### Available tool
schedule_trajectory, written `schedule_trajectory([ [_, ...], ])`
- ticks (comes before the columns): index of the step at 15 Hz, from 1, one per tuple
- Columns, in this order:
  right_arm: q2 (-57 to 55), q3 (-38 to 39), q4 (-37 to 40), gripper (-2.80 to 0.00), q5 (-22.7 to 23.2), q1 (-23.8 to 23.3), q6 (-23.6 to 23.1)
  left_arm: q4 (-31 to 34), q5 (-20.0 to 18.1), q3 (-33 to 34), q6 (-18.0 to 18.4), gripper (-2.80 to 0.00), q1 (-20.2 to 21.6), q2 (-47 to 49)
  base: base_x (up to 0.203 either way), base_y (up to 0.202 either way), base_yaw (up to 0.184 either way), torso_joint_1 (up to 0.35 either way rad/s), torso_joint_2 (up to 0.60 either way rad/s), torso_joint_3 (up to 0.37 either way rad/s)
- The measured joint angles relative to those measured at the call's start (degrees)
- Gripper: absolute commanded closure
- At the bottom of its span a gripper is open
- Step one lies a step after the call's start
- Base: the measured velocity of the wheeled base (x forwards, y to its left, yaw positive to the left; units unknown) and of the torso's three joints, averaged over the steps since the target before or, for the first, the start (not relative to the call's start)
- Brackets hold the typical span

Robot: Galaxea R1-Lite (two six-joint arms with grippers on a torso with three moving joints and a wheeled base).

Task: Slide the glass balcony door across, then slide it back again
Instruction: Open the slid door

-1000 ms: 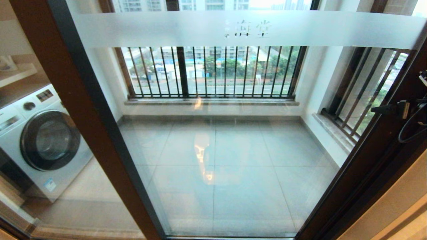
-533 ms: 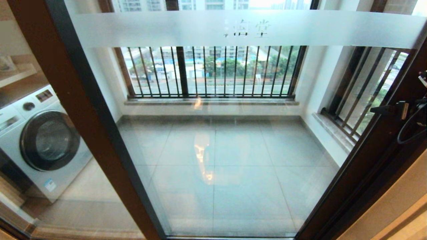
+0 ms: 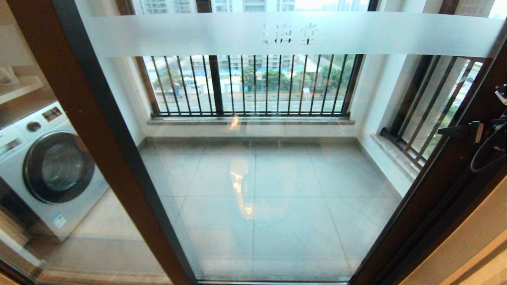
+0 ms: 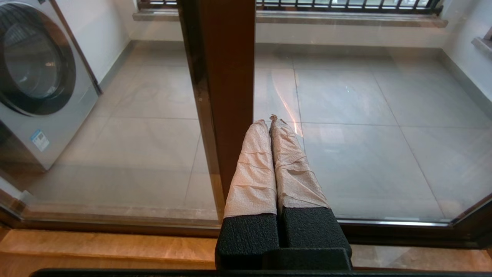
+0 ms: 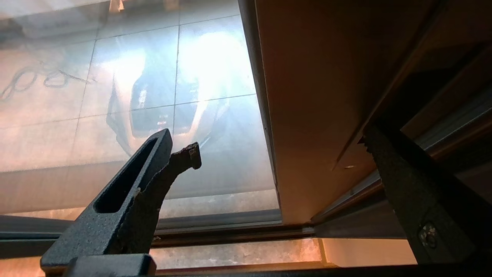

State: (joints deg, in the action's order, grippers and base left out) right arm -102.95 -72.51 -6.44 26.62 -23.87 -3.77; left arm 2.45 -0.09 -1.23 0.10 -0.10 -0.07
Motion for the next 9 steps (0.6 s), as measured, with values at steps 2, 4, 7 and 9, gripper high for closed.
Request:
schedule_trajectory([
  [2, 0.06, 0.25, -0.03, -2.8, 0.2, 0.22, 0.08, -0.02, -0.01, 0.0, 0.0, 0.0, 0.0, 0.0, 0.0, 0.0, 0.0, 0.0, 0.0, 0.0],
  [4, 0.09, 0.33, 0.03, -2.8, 0.5, 0.34, 0.2, -0.02, -0.01, 0.0, -0.02, 0.0, 0.0, 0.0, 0.0, 0.0, 0.0, 0.0, 0.0, 0.0],
  [7, 0.22, 0.67, -0.13, -2.8, 0.61, 0.92, 0.35, -0.02, -0.01, 0.0, 0.0, 0.0, 0.0, 0.0, 0.0, 0.0, 0.0, 0.0, 0.0, 0.0],
  [9, 0.5, 1.32, -0.76, -2.8, 0.55, 1.49, 0.49, 0.0, -0.02, 0.0, 0.0, 0.0, 0.0, 0.0, 0.0, 0.0, 0.0, 0.0, 0.0, 0.0],
])
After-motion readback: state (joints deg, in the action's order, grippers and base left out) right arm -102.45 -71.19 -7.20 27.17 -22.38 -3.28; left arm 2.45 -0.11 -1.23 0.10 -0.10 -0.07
